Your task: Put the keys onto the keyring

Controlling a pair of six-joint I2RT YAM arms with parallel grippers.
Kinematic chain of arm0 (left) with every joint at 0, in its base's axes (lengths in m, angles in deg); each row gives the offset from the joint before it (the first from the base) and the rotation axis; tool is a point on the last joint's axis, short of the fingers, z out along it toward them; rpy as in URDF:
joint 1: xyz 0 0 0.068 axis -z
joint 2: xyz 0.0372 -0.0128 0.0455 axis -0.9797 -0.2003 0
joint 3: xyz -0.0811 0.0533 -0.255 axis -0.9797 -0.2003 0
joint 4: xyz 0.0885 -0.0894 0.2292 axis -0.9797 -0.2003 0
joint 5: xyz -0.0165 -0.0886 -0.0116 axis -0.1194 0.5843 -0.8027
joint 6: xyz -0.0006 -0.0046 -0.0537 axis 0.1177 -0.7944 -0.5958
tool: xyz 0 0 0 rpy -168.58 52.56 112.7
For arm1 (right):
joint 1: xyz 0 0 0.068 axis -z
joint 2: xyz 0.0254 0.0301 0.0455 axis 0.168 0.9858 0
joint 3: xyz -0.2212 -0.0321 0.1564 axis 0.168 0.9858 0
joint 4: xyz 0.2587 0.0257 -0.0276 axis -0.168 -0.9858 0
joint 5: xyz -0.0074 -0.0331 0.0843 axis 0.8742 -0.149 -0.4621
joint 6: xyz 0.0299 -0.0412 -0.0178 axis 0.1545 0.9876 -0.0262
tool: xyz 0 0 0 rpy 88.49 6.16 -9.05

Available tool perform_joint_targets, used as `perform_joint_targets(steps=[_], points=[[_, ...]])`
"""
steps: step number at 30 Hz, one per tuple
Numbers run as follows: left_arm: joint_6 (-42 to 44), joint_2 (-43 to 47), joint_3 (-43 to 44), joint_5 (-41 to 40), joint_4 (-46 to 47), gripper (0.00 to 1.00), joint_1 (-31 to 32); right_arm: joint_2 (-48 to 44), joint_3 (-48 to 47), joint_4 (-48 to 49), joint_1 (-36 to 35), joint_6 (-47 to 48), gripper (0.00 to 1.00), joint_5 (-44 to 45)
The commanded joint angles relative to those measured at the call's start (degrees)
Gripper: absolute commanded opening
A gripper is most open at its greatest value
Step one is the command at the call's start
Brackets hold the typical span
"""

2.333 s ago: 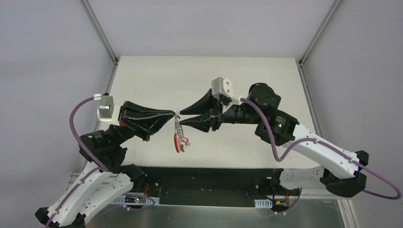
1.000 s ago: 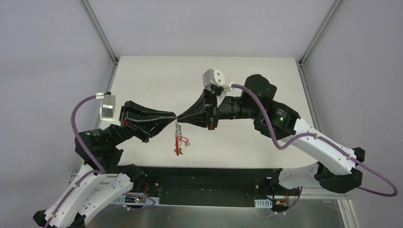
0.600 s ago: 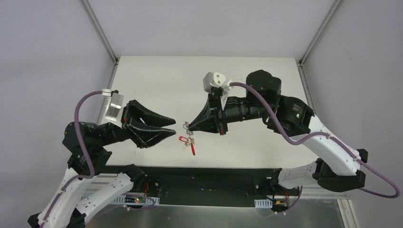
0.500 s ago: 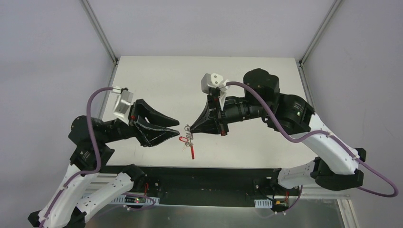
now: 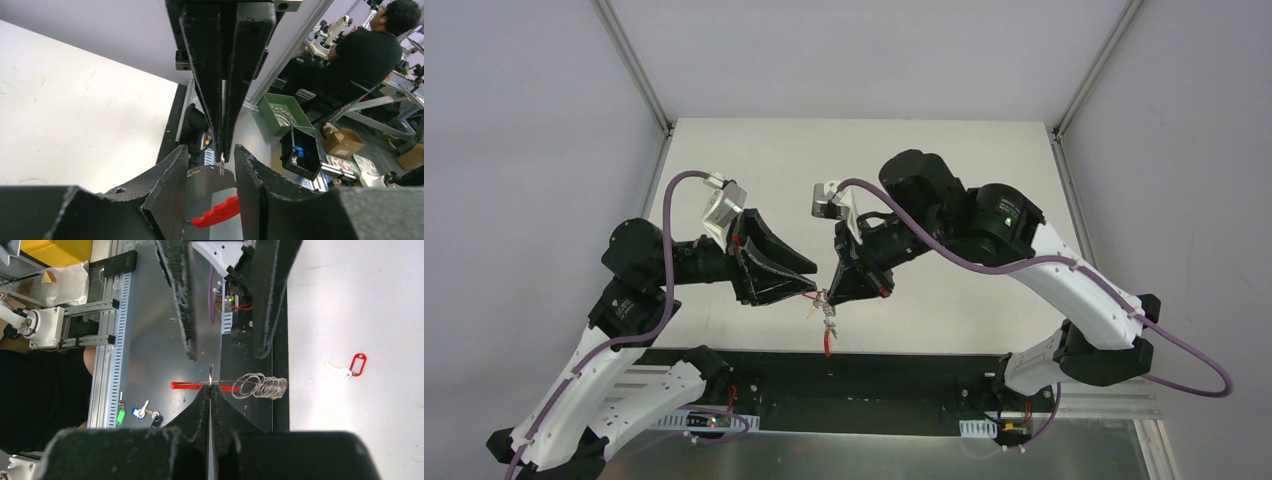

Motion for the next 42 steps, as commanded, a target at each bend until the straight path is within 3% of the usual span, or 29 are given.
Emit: perform_joint_targets(steps=[1, 8, 14, 19, 26, 31, 42], points=[[-0.81, 0.27, 2.36, 3.41, 1.50, 0.38, 0.56, 0.17, -3.00, -2.26, 0.30, -0.54, 0.00, -0.56], [3.78, 0.49, 0.84, 0.26, -3.80, 0.39, 0.56, -1.28, 4.60, -0.73, 1.63, -2.61, 0.00, 4.06], [8.11, 0.64, -4.45, -12.56, -9.93, 0.51, 0.56, -8.03, 16.34, 2.49, 2.86, -6.13, 0.00, 15.37], [5.37, -1.51, -11.03, -25.14, -12.52, 0.56, 0.55, -13.53, 23.66, 1.85, 3.35, -8.86, 0.00, 22.44], [0.80, -7.56, -17.81, -33.85, -12.44, 0.62, 0.56, -18.48, 26.96, 0.75, 4.09, -11.05, 0.00, 27.04], [-4.95, -14.71, -19.90, -40.11, -12.51, 0.58, 0.56, -20.45, 28.14, 0.68, 4.12, -11.72, 0.00, 27.79], [-12.67, -30.87, -20.70, -43.91, -15.36, 0.48, 1.16, -21.74, 30.13, 0.33, 4.45, -11.83, 0.00, 28.45]])
